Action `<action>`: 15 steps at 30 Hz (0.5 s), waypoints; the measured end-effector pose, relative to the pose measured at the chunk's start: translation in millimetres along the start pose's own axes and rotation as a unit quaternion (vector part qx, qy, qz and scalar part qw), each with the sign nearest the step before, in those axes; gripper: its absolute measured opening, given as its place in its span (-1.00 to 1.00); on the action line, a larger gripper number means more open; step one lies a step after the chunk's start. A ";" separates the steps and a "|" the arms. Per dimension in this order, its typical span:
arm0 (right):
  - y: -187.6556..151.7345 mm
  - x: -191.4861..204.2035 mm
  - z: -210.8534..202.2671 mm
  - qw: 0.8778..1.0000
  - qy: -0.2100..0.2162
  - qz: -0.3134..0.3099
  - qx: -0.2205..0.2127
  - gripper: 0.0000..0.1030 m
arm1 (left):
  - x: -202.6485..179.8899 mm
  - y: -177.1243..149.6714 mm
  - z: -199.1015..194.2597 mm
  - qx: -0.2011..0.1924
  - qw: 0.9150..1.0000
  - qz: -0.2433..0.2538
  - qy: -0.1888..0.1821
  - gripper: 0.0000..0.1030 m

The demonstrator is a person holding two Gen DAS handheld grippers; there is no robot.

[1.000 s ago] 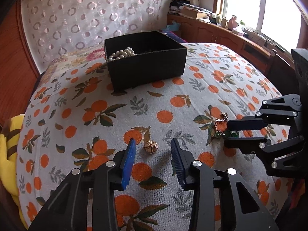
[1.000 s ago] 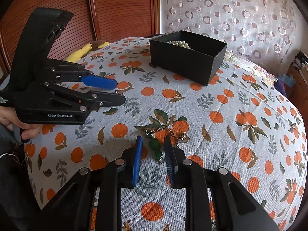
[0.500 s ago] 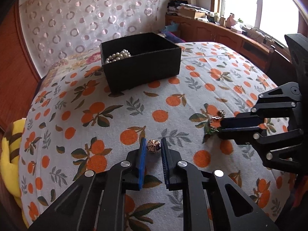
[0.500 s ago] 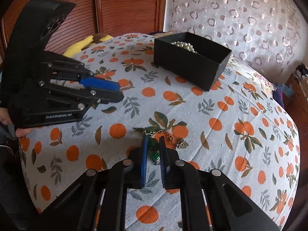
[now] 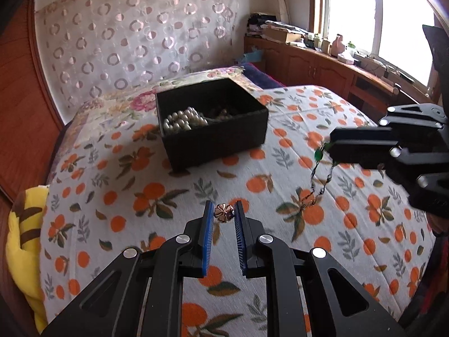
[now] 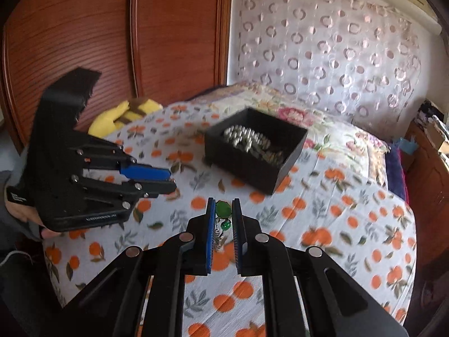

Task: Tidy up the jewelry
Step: 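Carry the gold charm to the box with the left gripper while the right gripper carries the pendant there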

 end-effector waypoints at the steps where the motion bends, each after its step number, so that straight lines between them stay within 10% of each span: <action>1: 7.1 -2.3 -3.4 1.000 0.000 0.000 -0.008 -0.75 | 1.7 3.7 0.0 -0.003 1.000 -0.001 0.001 -0.73; 15: 65.0 -32.7 -0.7 0.999 0.000 -0.009 -0.047 -0.75 | 23.8 60.4 4.9 -0.041 0.999 -0.026 0.001 -0.73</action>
Point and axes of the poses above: each gripper's, at about its wrist camera, not at the fingertips, and z roughly the way its jaws point, x to its left, y to its top, the point moved 10 cm from there along z, roughly the way its jaws point, and after that the axes turned 6 degrees about y, right-handed, at the moved point
